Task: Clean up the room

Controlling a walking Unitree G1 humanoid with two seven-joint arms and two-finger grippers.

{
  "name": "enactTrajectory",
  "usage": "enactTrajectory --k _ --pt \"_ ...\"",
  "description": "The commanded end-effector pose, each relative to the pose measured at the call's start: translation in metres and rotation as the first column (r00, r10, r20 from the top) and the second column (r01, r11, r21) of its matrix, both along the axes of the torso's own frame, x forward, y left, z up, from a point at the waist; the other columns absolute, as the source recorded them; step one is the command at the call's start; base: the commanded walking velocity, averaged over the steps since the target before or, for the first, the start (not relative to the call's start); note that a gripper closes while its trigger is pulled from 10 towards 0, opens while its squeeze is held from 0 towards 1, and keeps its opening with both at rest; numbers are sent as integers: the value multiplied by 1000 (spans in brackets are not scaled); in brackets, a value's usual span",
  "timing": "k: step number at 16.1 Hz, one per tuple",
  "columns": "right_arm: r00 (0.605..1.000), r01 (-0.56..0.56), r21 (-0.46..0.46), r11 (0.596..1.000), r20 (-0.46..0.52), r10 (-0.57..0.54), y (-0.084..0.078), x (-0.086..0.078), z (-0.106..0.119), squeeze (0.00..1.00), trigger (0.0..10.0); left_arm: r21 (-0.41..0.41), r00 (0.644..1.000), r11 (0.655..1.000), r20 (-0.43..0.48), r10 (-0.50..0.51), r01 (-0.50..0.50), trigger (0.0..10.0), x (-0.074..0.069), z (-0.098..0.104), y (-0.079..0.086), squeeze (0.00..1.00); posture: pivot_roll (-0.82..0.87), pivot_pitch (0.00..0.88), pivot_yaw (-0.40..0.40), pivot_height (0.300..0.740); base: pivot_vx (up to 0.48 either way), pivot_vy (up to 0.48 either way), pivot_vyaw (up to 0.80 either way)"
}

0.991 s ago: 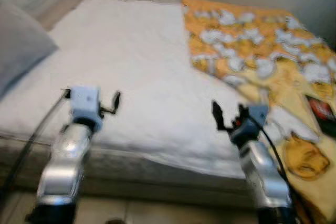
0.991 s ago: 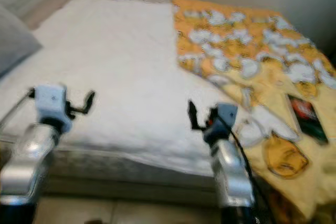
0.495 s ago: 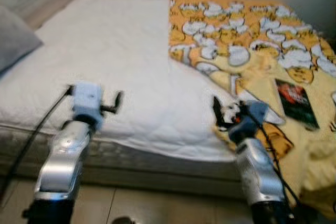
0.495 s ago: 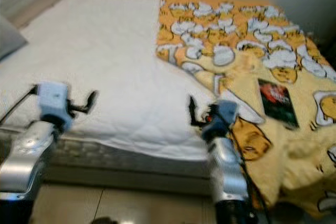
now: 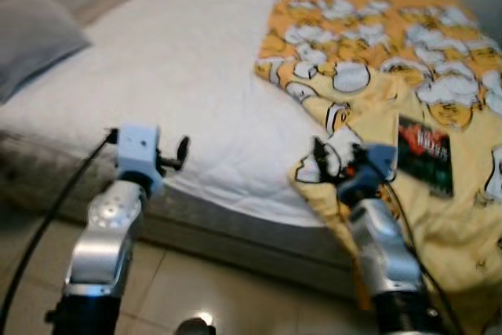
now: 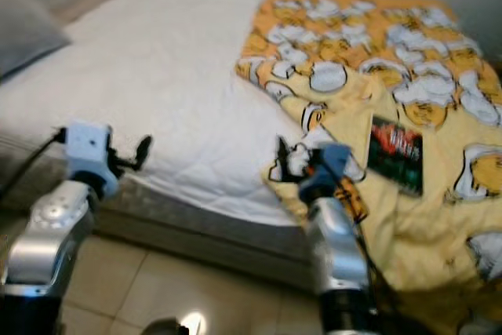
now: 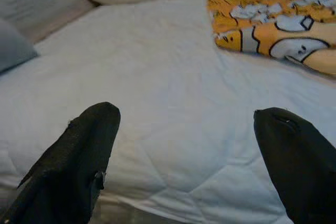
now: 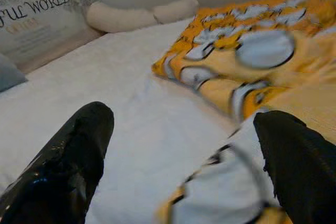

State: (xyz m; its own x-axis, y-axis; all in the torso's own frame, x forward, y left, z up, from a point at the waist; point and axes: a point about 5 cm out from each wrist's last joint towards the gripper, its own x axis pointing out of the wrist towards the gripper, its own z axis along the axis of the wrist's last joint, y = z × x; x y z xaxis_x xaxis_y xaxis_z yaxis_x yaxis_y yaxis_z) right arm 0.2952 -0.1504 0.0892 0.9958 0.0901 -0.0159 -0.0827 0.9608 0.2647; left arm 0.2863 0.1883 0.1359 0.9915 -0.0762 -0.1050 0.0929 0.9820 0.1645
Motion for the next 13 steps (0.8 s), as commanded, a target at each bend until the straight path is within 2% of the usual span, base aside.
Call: enactTrajectory --k 1,3,4,5,7,9,13 --pt "1000 -7 -21 1000 2 7 3 3 1 1000 10000 10 1000 1000 3 3 -3 10000 0 1 3 1000 12 0 9 740 0 -416 0" --pt "1000 9 -18 1000 -20 -9 -1 2 -2 1000 10000 6 1000 1000 4 -3 3 10000 0 0 2 1000 6 0 0 740 0 -418 0" --pt "998 -36 45 998 -41 38 3 1 -4 1000 10000 0 1000 1000 0 0 0 10000 -1 -2 1 1000 1 0 -1 740 0 -416 0" --pt "998 -44 54 998 -45 47 5 0 -4 1000 10000 -4 1000 1000 -3 0 0 10000 -1 -4 0 1000 1 0 -1 740 0 -416 0" --pt "998 -39 33 999 -55 41 5 -1 -6 1000 10000 -5 1000 1000 -4 -4 4 10000 -2 -6 -2 1000 -2 0 -3 740 0 -418 0" --pt "993 -93 27 995 -72 95 8 -3 -9 1000 10000 -6 1000 1000 -4 -4 3 10000 -2 -7 -2 1000 -7 0 -4 740 0 -418 0" --pt "985 -141 41 989 -97 144 10 -5 -11 1000 10000 -4 1000 1000 -9 -8 8 10000 -3 -10 -2 1000 -9 0 -9 740 0 -415 786"
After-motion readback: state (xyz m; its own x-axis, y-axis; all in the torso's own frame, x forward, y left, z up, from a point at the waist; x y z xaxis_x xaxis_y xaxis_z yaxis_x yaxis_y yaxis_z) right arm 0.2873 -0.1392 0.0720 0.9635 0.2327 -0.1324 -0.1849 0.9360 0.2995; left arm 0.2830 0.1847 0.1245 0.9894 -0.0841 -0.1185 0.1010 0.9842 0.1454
